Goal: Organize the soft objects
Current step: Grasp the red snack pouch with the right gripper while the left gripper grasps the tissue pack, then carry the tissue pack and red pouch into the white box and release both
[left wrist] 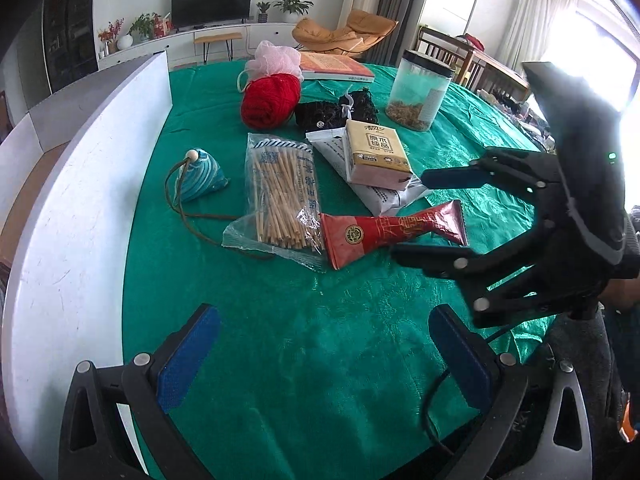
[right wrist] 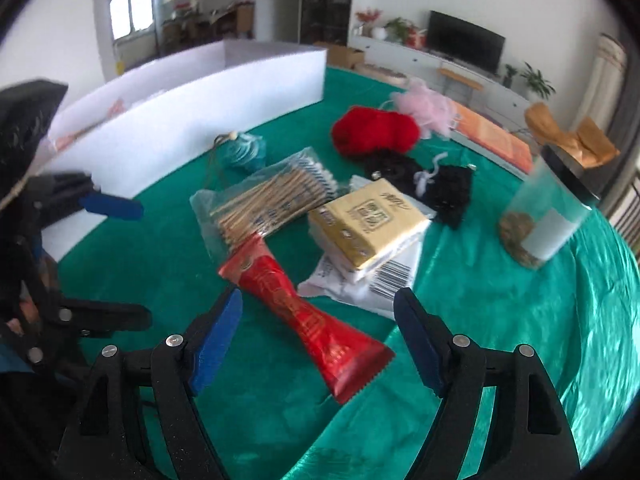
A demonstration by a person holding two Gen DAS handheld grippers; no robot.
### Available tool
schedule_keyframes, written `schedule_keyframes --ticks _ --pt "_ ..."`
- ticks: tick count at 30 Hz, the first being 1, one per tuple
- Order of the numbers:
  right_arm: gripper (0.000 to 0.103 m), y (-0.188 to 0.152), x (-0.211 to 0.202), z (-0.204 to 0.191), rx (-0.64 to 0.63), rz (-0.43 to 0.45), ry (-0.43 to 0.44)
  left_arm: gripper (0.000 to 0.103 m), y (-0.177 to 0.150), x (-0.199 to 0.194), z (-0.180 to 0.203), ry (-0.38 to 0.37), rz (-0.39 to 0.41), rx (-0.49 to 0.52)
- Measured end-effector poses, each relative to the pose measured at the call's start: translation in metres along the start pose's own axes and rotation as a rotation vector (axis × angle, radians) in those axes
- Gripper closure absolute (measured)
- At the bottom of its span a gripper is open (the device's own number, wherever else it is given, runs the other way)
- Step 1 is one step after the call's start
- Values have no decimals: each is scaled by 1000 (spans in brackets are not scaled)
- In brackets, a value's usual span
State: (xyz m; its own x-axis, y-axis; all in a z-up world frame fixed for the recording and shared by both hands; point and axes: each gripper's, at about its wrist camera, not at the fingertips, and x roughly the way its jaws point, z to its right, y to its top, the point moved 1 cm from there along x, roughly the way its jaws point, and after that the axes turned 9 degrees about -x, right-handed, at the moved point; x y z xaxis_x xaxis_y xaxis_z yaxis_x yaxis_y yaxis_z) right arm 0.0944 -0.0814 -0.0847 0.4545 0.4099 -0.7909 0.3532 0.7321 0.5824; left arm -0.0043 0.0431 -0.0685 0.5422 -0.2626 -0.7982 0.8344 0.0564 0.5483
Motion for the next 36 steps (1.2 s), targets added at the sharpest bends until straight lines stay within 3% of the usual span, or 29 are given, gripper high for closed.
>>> schedule_keyframes --ticks 2,3,4,6,13,18,23,27,28,29,30,36 --pt "32 1 16 -9 -46 -54 33 0 -3 -4 -2 3 0 -2" --pt "59 -1 21 -11 -52 -88 37 0 -4 -6 -4 1 0 -4" --pt "74 -6 23 -11 -42 -111 43 0 -5 -7 -5 1 1 -5" --pt "78 -17 13 -10 -6 -102 34 0 -6 -8 -7 2 1 -3" --pt "79 -91 -40 22 262 -95 37 0 3 13 10 -14 -28 13" --pt "80 -119 -62 83 519 -57 -145 0 53 42 43 -9 -1 27" --pt "80 -150 -59 133 874 36 -282 1 99 96 64 79 -37 22" --pt "80 -163 -61 151 980 75 -311 12 111 118 72 158 -49 58" --pt "80 -163 -60 156 973 68 -312 27 111 120 71 177 -53 66" --pt "82 -160 -56 163 960 55 -310 36 113 123 71 172 -62 64" --pt "83 -158 -50 172 948 47 -306 51 116 124 70 144 -63 46" --pt "86 -150 -36 246 1033 84 -273 51 129 109 62 104 -28 -10"
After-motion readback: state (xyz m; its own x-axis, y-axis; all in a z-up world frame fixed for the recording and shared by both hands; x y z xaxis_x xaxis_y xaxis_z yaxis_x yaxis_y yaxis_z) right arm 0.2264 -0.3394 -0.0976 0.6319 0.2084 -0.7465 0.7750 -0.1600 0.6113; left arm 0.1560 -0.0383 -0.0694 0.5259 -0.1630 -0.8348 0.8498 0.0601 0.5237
